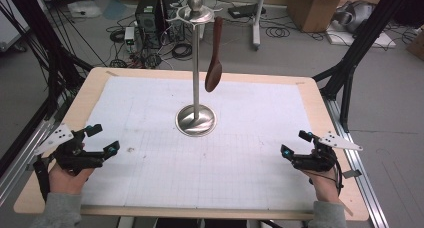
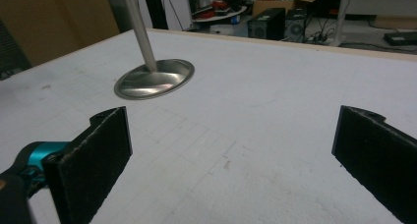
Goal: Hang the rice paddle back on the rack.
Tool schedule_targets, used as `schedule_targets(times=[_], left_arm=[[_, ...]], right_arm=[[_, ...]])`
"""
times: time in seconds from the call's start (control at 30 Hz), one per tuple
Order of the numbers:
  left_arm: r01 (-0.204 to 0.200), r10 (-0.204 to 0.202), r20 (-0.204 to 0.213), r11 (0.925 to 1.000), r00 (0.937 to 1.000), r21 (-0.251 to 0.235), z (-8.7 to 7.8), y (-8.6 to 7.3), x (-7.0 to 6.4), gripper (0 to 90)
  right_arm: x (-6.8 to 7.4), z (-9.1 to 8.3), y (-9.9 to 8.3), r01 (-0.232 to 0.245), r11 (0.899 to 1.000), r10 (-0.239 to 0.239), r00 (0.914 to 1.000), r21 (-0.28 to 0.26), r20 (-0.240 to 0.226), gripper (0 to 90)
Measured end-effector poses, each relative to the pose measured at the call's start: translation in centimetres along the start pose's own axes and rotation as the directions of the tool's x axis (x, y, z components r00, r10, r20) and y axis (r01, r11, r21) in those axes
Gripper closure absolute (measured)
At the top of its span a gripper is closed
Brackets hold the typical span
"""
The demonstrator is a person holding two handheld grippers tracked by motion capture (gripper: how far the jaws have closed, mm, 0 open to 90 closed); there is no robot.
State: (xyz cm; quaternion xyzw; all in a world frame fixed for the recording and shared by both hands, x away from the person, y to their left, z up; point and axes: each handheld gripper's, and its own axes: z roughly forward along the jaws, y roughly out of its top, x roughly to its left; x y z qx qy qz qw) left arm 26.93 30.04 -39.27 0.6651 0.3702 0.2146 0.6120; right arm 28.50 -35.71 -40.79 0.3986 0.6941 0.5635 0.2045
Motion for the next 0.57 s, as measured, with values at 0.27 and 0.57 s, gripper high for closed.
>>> schedule_targets(times=[0.27, 0.57], left_arm=[[0.017, -0.017, -0.027, 0.9999, 0.9995, 0.001, -0.4, -0.3, 0.4, 2.8], [0.007, -0.006, -0.04, 0.9998, 0.9992, 0.017, 0.0, -0.4, 0.0, 2.8]], right_arm=[[-0.5, -0.8, -0.3, -0.001, 1.0, 0.002, 0.9994, -0.012, 0.035, 0.4], [-0.8, -2.0, -0.3, -0.016, 0.998, 0.017, 0.9998, -0.057, 0.007, 0.4]])
